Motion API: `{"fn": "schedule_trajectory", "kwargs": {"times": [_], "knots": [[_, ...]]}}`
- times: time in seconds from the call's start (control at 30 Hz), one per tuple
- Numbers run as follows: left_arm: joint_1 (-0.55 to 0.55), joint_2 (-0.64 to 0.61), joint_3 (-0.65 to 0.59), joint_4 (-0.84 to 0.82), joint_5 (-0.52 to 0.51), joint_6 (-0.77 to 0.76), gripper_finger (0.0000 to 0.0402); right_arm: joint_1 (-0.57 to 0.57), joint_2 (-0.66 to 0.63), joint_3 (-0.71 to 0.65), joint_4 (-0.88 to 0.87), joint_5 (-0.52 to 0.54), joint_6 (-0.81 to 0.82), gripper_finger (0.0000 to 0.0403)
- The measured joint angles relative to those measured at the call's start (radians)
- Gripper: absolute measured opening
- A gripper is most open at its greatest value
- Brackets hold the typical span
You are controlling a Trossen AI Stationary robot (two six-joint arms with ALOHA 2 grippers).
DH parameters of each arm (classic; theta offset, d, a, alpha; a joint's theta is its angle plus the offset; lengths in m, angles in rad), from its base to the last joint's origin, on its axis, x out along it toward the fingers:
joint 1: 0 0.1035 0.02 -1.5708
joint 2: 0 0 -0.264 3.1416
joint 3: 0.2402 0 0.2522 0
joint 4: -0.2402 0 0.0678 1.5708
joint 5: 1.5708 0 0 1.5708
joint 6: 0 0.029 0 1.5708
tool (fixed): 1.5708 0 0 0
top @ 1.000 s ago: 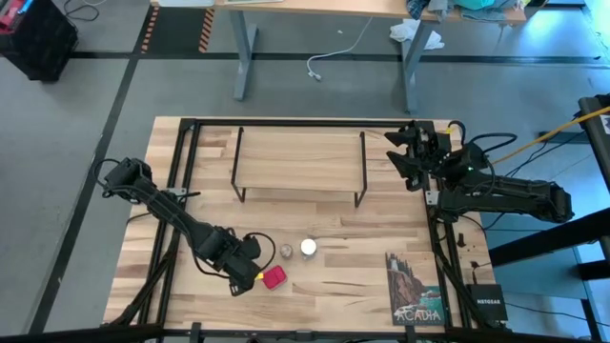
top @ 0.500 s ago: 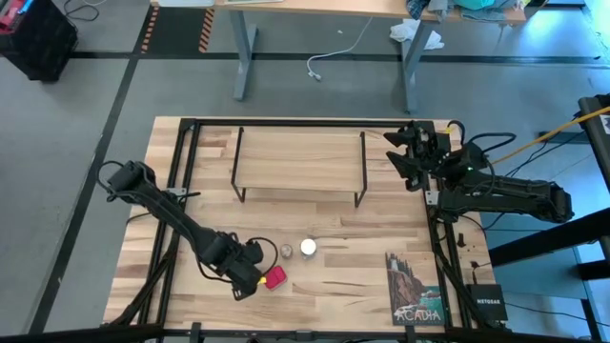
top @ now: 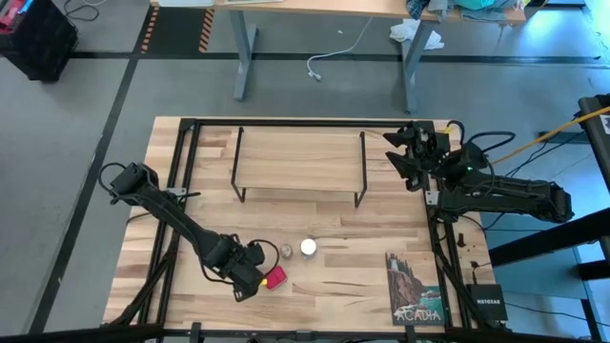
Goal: Shelf spices
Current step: Put the green seasoning can on the shelf
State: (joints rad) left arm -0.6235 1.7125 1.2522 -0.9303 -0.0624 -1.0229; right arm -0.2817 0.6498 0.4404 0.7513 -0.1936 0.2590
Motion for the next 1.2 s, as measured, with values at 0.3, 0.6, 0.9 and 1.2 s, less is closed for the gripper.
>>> {"fn": "schedule_trajectory", "kwargs": {"times": [0.3,0.6,0.9,1.2], "knots": [[0.024,0.042,0.0,-0.002,0.018,0.06,0.0255,0.0,0.0,0.0,-0.019,0.0,0.001,0.026],[0.044,0.042,0.0,-0.024,0.044,0.096,0.0172,0.0,0.0,0.0,-0.02,0.0,0.001,0.026],[0.052,0.038,0.0,-0.051,0.075,0.15,0.0116,0.0,0.0,0.0,-0.043,0.0,0.001,0.026],[0.091,-0.069,0.042,-0.151,0.104,0.153,0.0116,0.0,0.0,0.0,-0.046,0.002,0.001,0.026]]}}
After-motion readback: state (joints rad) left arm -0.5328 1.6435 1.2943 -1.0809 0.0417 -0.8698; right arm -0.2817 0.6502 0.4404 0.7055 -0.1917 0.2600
